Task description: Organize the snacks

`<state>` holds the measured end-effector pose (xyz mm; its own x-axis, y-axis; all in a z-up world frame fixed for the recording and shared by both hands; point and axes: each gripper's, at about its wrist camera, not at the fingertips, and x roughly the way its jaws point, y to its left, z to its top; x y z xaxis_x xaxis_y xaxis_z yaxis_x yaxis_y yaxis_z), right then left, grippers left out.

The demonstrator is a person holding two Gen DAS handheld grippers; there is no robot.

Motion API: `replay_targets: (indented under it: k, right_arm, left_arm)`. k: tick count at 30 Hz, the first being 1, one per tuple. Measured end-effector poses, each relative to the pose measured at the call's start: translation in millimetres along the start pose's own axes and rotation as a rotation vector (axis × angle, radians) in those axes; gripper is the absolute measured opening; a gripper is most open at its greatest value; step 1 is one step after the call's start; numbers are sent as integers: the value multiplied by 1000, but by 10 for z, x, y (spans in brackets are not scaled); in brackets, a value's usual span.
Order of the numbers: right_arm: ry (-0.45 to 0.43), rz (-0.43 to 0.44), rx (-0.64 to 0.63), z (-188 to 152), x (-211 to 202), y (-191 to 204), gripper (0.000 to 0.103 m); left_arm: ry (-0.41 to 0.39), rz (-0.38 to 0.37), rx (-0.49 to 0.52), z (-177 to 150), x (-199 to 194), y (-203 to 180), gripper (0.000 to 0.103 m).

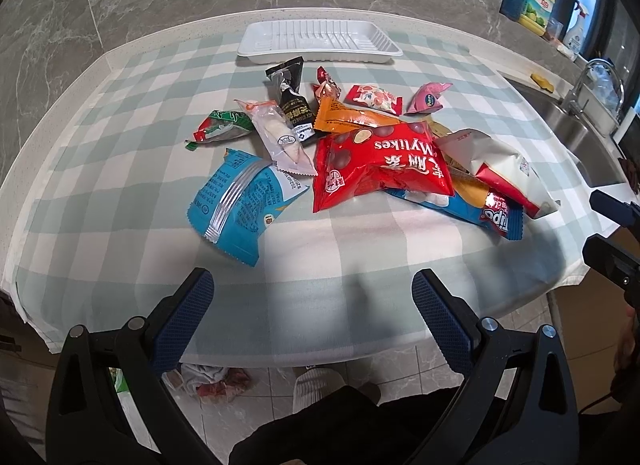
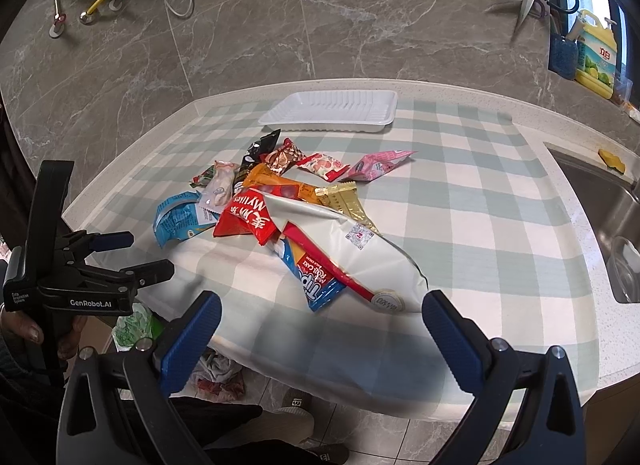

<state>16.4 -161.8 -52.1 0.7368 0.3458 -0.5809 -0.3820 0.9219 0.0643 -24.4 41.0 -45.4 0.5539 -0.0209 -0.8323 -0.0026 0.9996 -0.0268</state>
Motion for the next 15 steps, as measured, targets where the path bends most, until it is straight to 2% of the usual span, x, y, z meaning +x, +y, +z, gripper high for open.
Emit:
replay_targets:
  k: [15]
  right_arm:
    - [2,-2,-1,-6,4,4,103]
  left_arm:
    - [0,2,1,-2,2,7,101]
